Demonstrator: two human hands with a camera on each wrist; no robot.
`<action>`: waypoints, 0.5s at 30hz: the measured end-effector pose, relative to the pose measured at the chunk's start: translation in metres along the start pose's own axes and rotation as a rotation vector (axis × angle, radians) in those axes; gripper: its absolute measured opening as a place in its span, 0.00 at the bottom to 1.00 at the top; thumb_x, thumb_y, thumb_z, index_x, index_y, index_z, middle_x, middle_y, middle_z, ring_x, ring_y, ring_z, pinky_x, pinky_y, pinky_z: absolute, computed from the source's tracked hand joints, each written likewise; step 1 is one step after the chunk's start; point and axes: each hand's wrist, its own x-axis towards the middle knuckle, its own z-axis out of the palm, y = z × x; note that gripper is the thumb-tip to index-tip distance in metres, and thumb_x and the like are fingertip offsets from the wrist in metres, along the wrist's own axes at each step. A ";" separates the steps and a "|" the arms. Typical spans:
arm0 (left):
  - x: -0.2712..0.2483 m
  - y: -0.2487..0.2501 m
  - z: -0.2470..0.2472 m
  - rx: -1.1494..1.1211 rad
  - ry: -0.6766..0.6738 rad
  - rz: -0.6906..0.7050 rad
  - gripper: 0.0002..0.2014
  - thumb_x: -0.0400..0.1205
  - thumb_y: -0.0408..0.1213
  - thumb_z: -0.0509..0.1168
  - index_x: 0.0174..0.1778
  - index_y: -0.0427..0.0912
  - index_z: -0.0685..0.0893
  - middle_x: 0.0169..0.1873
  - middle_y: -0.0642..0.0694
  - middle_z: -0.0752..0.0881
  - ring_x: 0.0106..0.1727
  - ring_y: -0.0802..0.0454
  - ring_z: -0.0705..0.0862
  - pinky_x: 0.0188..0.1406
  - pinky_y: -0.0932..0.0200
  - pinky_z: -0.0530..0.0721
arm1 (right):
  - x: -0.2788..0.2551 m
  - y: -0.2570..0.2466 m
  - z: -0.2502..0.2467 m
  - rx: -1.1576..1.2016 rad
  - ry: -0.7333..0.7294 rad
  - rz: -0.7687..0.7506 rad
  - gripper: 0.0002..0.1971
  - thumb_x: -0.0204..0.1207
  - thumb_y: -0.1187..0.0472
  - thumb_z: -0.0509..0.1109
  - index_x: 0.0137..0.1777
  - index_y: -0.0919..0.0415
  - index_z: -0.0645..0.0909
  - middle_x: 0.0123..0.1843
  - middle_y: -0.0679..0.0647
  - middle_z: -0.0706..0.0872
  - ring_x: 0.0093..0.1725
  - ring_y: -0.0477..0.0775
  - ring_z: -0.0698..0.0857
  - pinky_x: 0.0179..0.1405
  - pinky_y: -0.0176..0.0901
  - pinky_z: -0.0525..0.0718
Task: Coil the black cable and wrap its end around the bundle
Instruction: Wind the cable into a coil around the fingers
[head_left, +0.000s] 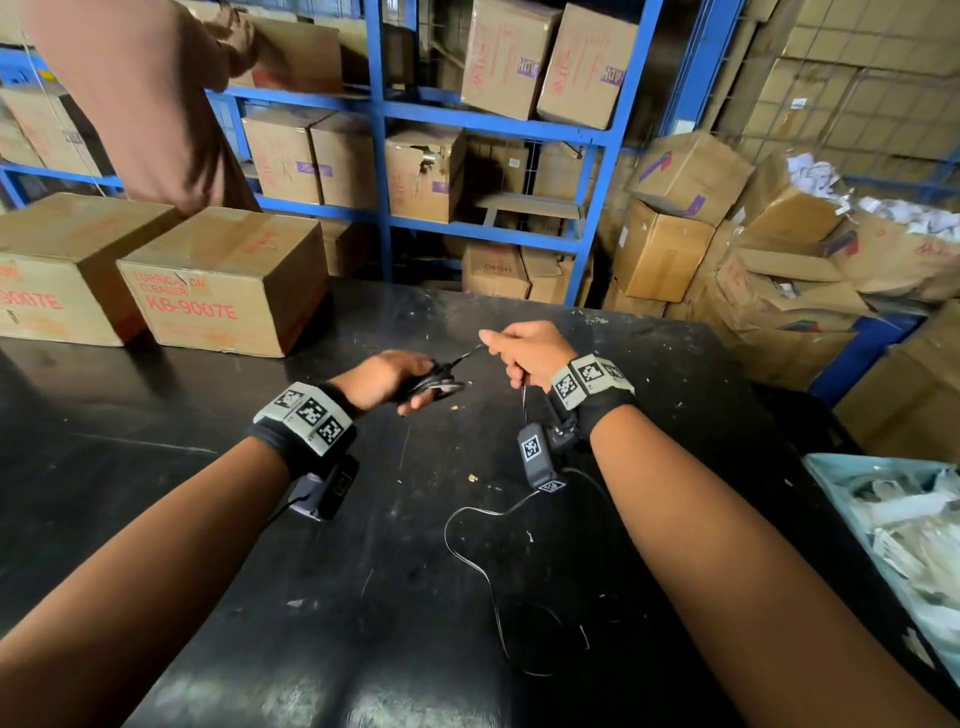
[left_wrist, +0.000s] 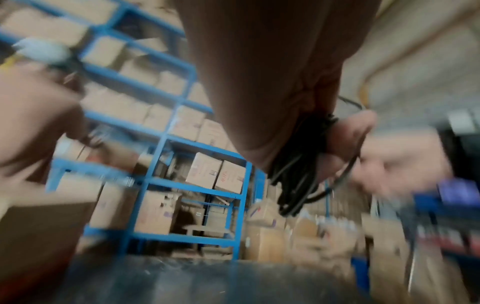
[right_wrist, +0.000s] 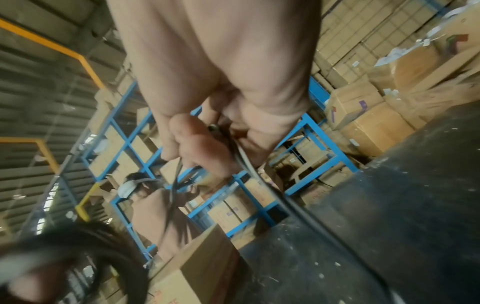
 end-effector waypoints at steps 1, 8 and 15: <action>0.004 -0.007 0.000 0.137 0.040 0.004 0.14 0.79 0.37 0.51 0.31 0.37 0.76 0.17 0.49 0.77 0.17 0.54 0.71 0.22 0.59 0.68 | 0.000 -0.007 0.003 -0.008 -0.033 -0.019 0.14 0.77 0.55 0.70 0.36 0.66 0.80 0.23 0.53 0.70 0.16 0.47 0.69 0.17 0.37 0.73; 0.019 -0.027 -0.004 -0.075 0.465 0.041 0.15 0.86 0.32 0.47 0.42 0.39 0.78 0.22 0.51 0.87 0.24 0.58 0.82 0.28 0.64 0.76 | -0.011 -0.027 0.030 -0.014 -0.227 -0.016 0.07 0.79 0.63 0.67 0.42 0.67 0.81 0.29 0.58 0.81 0.21 0.54 0.79 0.23 0.41 0.80; 0.022 -0.015 -0.006 -0.542 0.471 0.081 0.24 0.87 0.43 0.41 0.45 0.33 0.80 0.31 0.44 0.87 0.31 0.52 0.85 0.34 0.61 0.81 | -0.022 -0.010 0.054 -0.020 -0.390 0.018 0.09 0.82 0.59 0.63 0.44 0.64 0.77 0.32 0.58 0.83 0.22 0.52 0.82 0.21 0.39 0.79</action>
